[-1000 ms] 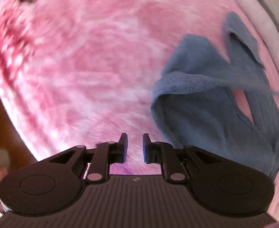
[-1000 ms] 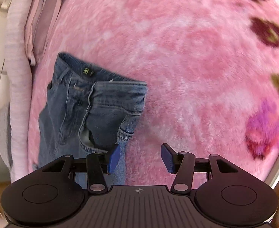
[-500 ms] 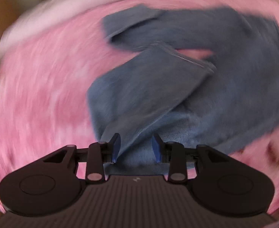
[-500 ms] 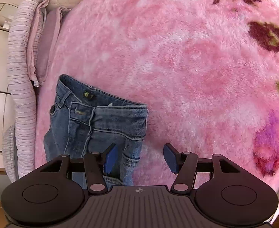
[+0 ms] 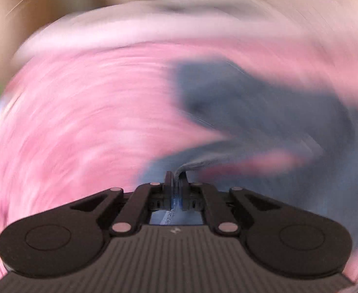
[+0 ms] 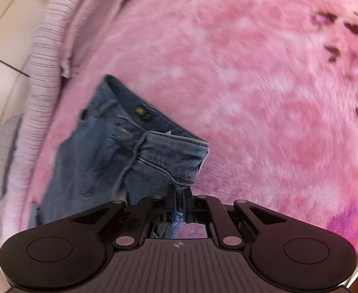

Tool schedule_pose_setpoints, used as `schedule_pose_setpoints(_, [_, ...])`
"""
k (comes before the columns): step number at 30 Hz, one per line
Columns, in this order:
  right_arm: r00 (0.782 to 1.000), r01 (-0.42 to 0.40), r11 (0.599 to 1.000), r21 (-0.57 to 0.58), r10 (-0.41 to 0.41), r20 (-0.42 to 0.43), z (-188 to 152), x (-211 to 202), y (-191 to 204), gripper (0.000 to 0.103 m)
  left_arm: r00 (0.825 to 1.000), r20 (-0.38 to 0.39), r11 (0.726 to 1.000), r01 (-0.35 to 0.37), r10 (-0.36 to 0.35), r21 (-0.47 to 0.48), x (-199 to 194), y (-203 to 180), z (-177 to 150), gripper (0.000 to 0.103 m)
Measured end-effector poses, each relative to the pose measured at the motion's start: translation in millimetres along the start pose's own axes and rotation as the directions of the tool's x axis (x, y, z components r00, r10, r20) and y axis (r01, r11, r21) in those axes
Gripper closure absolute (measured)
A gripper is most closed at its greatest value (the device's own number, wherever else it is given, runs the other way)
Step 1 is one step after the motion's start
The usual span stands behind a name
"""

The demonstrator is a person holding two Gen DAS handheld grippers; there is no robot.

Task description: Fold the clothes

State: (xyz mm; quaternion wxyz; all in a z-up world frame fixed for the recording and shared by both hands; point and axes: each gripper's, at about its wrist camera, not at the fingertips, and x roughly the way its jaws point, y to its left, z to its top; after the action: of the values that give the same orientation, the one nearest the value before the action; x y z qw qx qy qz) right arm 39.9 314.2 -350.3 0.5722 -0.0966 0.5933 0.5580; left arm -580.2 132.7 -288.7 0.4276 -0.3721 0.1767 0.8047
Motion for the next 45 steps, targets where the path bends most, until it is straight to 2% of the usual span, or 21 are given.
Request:
schedule_pose_setpoints(1, [1.0, -0.014, 1.0, 0.0, 0.014, -0.002, 0.9, -5.2, -0.2, 0.1, 0.998, 0.001, 0.99, -0.058, 0.059, -0.131, -6.0, 37.3, 2.8, 0.098])
schedule_pose_setpoints(2, [1.0, -0.027, 1.0, 0.001, 0.027, -0.005, 1.7, -10.4, -0.5, 0.1, 0.993, -0.006, 0.959, -0.115, 0.117, -0.259, -11.9, 74.7, 5.6, 0.096])
schedule_pose_setpoints(4, [0.999, -0.023, 0.999, -0.029, 0.022, -0.029, 0.8, -13.2, 1.2, 0.1, 0.983, -0.124, 0.898, -0.173, 0.133, -0.404, -7.5, 127.0, -11.6, 0.087])
schedule_pose_setpoints(7, [0.998, -0.003, 1.0, -0.003, 0.003, -0.061, -2.3, -5.5, -3.9, 0.099, 0.949, -0.264, 0.861, -0.277, 0.174, -0.428, 3.4, 146.2, -43.7, 0.085])
schedule_pose_setpoints(9, [0.998, 0.02, 0.999, 0.038, -0.018, -0.064, -4.2, 0.2, -8.9, 0.098, 0.928, -0.313, 0.855, -0.323, 0.202, -0.407, 6.1, 142.3, -59.5, 0.084])
schedule_pose_setpoints(11, [0.997, 0.038, 0.997, 0.072, -0.033, -0.071, -3.2, 4.0, -12.9, 0.09, 0.939, -0.31, 0.851, -0.282, 0.15, -0.444, 10.3, 137.0, -71.3, 0.08])
schedule_pose_setpoints(13, [0.995, 0.059, 0.994, 0.093, -0.051, -0.087, -2.4, 5.2, -16.2, 0.079, 0.949, -0.301, 0.826, -0.24, 0.09, -0.51, 8.8, 134.2, -84.7, 0.073])
schedule_pose_setpoints(15, [0.995, 0.051, 0.992, 0.112, -0.04, -0.092, -2.4, 3.6, -20.0, 0.068, 0.955, -0.29, 0.797, -0.221, 0.06, -0.562, 14.3, 133.1, -92.2, 0.072])
schedule_pose_setpoints(18, [0.997, 0.027, 0.983, 0.182, -0.014, -0.072, -4.1, 1.0, -28.6, 0.062, 0.961, -0.27, 0.745, -0.217, 0.052, -0.63, 21.7, 135.3, -94.7, 0.069])
schedule_pose_setpoints(21, [0.997, 0.017, 0.964, 0.264, 0.003, -0.077, -5.5, 7.2, -38.5, 0.062, 0.966, -0.253, 0.689, -0.218, 0.053, -0.691, 33.7, 144.6, -98.3, 0.069])
schedule_pose_setpoints(23, [0.997, 0.006, 0.957, 0.29, 0.017, -0.075, -6.8, 12.5, -41.4, 0.062, 0.969, -0.24, 0.695, -0.214, 0.062, -0.687, 38.4, 145.9, -97.8, 0.071])
schedule_pose_setpoints(25, [0.999, 0.013, 0.973, 0.232, -0.002, -0.048, -7.2, 11.0, -31.8, 0.101, 0.972, -0.227, 0.726, -0.196, 0.057, -0.659, 35.9, 144.5, -92.8, 0.094])
schedule_pose_setpoints(27, [0.999, 0.036, 0.992, 0.119, -0.035, -0.013, -5.9, 3.5, -14.5, 0.101, 0.976, -0.214, 0.757, -0.177, 0.051, -0.629, 32.9, 143.0, -87.5, 0.093])
schedule_pose_setpoints(30, [0.999, 0.023, 0.998, 0.052, -0.025, 0.043, 3.6, -26.1, -5.3, 0.102, 0.98, -0.198, 0.782, -0.128, 0.006, -0.61, 16.8, 139.1, -86.1, 0.093])
schedule_pose_setpoints(34, [0.996, 0.08, 0.994, 0.075, -0.084, 0.044, 15.1, -51.0, -31.8, 0.102, 0.977, -0.212, 0.815, -0.116, -0.009, -0.568, -8.3, 125.7, -102.2, 0.093])
schedule_pose_setpoints(36, [0.993, 0.117, 0.988, 0.096, -0.118, 0.009, 16.3, -41.1, -48.9, 0.101, 0.968, -0.25, 0.835, -0.15, 0.015, -0.53, -10.9, 120.4, -118.0, 0.092])
schedule_pose_setpoints(37, [0.991, 0.135, 0.985, 0.107, -0.135, -0.009, 16.8, -36.0, -57.5, 0.1, 0.958, -0.287, 0.844, -0.177, 0.029, -0.506, -9.1, 117.9, -126.6, 0.088])
schedule_pose_setpoints(38, [0.988, 0.157, 0.978, 0.134, -0.156, -0.024, 16.2, -28.6, -63.0, 0.092, 0.956, -0.292, 0.842, -0.186, 0.035, -0.507, -10.7, 117.7, -129.8, 0.087])
schedule_pose_setpoints(39, [0.984, 0.18, 0.97, 0.161, -0.176, -0.04, 15.6, -21.1, -68.3, 0.083, 0.956, -0.292, 0.838, -0.192, 0.041, -0.511, -12.8, 117.8, -132.3, 0.085])
schedule_pose_setpoints(42, [0.969, 0.246, 0.957, 0.153, -0.245, -0.027, 18.5, -26.5, -59.6, 0.072, 0.961, -0.269, 0.854, -0.188, 0.058, -0.486, -24.4, 116.1, -118.8, 0.082])
schedule_pose_setpoints(45, [0.922, 0.378, 0.925, 0.024, -0.379, 0.079, 20.6, -49.3, -38.8, 0.07, 0.966, -0.245, 0.884, -0.18, 0.078, -0.43, -34.4, 111.8, -101.7, 0.081])
